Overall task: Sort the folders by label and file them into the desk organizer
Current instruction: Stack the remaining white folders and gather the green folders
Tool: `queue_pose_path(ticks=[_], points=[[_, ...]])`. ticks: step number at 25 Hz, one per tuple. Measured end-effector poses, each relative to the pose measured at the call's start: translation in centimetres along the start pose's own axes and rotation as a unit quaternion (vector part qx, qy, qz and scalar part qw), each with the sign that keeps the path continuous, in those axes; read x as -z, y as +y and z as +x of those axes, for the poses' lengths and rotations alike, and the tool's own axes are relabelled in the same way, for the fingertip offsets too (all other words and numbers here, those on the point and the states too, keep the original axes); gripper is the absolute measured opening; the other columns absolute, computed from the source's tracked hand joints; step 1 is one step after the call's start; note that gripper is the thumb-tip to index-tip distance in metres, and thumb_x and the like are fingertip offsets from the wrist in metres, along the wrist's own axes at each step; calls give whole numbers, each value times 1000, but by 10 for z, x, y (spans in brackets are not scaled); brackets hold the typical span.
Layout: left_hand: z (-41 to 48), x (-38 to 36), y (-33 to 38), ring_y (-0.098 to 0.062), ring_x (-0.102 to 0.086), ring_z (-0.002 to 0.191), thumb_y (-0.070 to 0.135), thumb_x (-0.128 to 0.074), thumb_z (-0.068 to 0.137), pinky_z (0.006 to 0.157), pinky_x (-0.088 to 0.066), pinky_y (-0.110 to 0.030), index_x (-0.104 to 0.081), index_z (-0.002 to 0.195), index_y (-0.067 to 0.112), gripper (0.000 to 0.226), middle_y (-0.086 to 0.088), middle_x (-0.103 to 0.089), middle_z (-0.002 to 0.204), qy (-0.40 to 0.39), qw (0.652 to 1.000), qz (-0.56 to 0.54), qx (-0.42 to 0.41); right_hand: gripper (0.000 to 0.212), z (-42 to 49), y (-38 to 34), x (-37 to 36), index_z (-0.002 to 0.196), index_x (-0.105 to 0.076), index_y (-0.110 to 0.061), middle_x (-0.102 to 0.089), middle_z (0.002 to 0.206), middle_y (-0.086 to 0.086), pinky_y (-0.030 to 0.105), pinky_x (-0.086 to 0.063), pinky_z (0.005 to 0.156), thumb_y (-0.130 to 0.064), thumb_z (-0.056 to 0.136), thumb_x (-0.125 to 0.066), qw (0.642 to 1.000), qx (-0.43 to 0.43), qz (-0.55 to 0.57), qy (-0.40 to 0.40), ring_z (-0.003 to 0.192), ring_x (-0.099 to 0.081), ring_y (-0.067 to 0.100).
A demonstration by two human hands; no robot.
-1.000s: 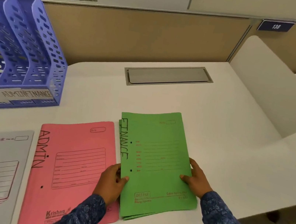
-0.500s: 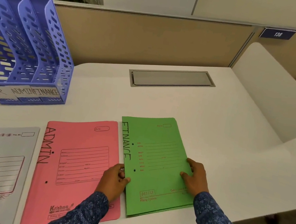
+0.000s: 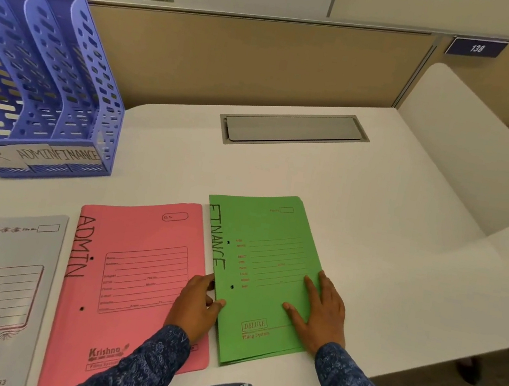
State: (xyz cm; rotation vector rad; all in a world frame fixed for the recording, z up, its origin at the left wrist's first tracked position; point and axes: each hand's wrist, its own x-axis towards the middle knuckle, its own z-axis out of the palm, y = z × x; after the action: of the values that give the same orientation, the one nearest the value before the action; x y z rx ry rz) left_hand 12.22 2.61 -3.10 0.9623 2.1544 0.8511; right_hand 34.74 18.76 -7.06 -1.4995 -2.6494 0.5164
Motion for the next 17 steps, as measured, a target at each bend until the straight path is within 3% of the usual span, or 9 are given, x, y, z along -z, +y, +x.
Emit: queue_pose_path(ticks=[4, 7, 12, 17], points=[[1, 2, -2, 1, -59, 78, 21, -67, 88, 76, -49, -21, -52, 135, 25, 49, 8, -52, 112, -9, 1000, 1, -8, 91, -1, -3, 1, 152, -32, -25, -13, 164, 4, 40, -10, 121, -80, 79, -23, 1000, -2, 0, 7, 150, -14, 24], [-1, 5, -4, 1, -59, 78, 18, -68, 88, 84, -50, -22, -47, 140, 19, 56, 8, -50, 116, 24, 1000, -17, -5, 82, -1, -2, 1, 152, -31, -25, -11, 164, 4, 41, -10, 122, -75, 86, -37, 1000, -7, -3, 2, 150, -13, 23], [-4, 20, -17, -7, -58, 99, 22, -67, 90, 90, -51, -25, -48, 139, 18, 53, 6, -52, 124, 61, 997, -36, -11, 78, 0, -10, 1, 152, -28, -28, -7, 165, 2, 44, 0, 122, -70, 88, -43, 999, -30, -4, -18, 151, -6, 21], [-9, 40, -39, -17, -50, 121, 38, -65, 90, 104, -42, -35, -47, 138, 17, 56, 1, -51, 135, 70, 996, 35, -43, 81, -4, -42, -1, 154, -22, -27, -3, 165, 1, 45, 14, 120, -72, 88, -38, 999, 5, -28, -20, 152, 1, 19]])
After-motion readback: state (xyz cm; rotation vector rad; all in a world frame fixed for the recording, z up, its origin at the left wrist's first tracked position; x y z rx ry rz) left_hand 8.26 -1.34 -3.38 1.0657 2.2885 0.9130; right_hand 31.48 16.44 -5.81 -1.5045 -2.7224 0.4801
